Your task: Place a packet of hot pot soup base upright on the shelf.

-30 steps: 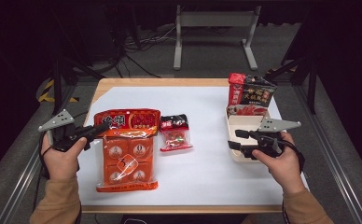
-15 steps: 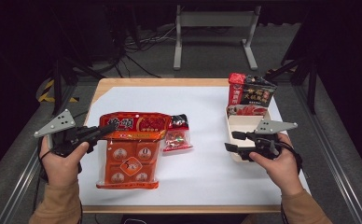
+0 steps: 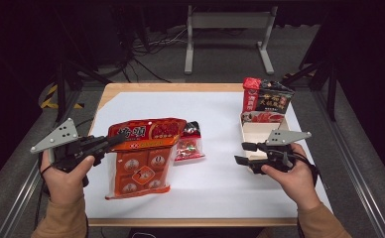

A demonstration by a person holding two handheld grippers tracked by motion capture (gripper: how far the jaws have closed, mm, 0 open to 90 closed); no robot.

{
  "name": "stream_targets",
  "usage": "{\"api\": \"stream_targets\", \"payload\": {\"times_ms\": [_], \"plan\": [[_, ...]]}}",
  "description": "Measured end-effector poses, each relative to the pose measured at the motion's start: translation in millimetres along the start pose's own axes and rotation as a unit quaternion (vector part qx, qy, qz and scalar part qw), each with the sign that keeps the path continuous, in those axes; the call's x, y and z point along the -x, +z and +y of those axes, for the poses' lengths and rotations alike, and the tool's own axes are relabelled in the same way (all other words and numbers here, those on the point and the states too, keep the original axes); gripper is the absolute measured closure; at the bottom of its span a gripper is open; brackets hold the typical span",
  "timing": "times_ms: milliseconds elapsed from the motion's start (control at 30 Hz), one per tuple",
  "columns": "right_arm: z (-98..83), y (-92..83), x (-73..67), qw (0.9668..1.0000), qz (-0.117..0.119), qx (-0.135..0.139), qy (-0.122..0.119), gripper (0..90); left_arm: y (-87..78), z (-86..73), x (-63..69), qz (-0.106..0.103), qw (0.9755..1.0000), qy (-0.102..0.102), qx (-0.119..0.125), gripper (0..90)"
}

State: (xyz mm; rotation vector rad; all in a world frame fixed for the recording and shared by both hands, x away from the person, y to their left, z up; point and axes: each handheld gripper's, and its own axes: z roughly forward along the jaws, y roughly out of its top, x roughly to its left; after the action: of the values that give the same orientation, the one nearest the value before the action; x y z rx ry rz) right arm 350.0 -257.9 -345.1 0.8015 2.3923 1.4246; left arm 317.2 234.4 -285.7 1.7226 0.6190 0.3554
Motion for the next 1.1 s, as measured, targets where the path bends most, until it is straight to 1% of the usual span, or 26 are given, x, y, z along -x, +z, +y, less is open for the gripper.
{"api": "stream_targets", "payload": {"times_ms": [100,200,333,400,433,567,600,633,700,800,967,1100], "plan": [[0.9,1.9,-2.5,1.0,0.005,-0.001,-0.003,43.8,0.4,3.5,6.7,-0.007,0.9998,0.014,0.008,90.0],[2.4,3.7,-4.7,0.9999,0.009,0.0,-0.004,43.8,1.1,6.8,13.1,-0.015,0.9995,0.022,0.014,90.0],[5.1,9.6,-7.2,0.9998,0.016,-0.001,-0.012,43.2,2.4,10.4,21.4,-0.01,0.9991,0.038,0.014,90.0],[5.4,11.0,-7.3,0.9998,0.018,-0.001,-0.013,42.9,3.9,11.2,23.0,-0.004,0.9991,0.041,0.015,90.0],[5.8,12.9,-7.5,0.9997,0.02,-0.001,-0.013,42.5,4.7,11.1,23.0,-0.003,0.9991,0.039,0.016,90.0],[7.9,17.7,-9.8,0.9994,0.027,0.007,-0.02,38.7,8.0,12.1,22.8,-0.007,0.9991,0.035,0.02,90.0],[9.9,20.4,-12.4,0.999,0.032,0.017,-0.027,35.0,8.9,12.9,23.4,-0.009,0.999,0.037,0.022,90.0],[9.9,20.4,-12.4,0.999,0.032,0.017,-0.027,35.0,9.9,13.7,24.7,-0.011,0.9989,0.038,0.024,90.0],[12.4,23.2,-15.3,0.9984,0.036,0.026,-0.035,32.4,11.5,16.6,28.4,-0.016,0.9986,0.043,0.027,90.0],[16.3,28.4,-20.4,0.9972,0.052,0.037,-0.041,29.7,14.0,20.2,33.0,-0.024,0.9981,0.048,0.03,90.0],[20.9,38.6,-29.4,0.9952,0.068,0.044,-0.055,25.4,20.8,26.1,41.5,-0.038,0.9974,0.052,0.032,90.0],[23.4,47.8,-33.4,0.9937,0.079,0.049,-0.062,22.8,28.2,30.4,46.3,-0.051,0.9964,0.057,0.038,90.0]]}}
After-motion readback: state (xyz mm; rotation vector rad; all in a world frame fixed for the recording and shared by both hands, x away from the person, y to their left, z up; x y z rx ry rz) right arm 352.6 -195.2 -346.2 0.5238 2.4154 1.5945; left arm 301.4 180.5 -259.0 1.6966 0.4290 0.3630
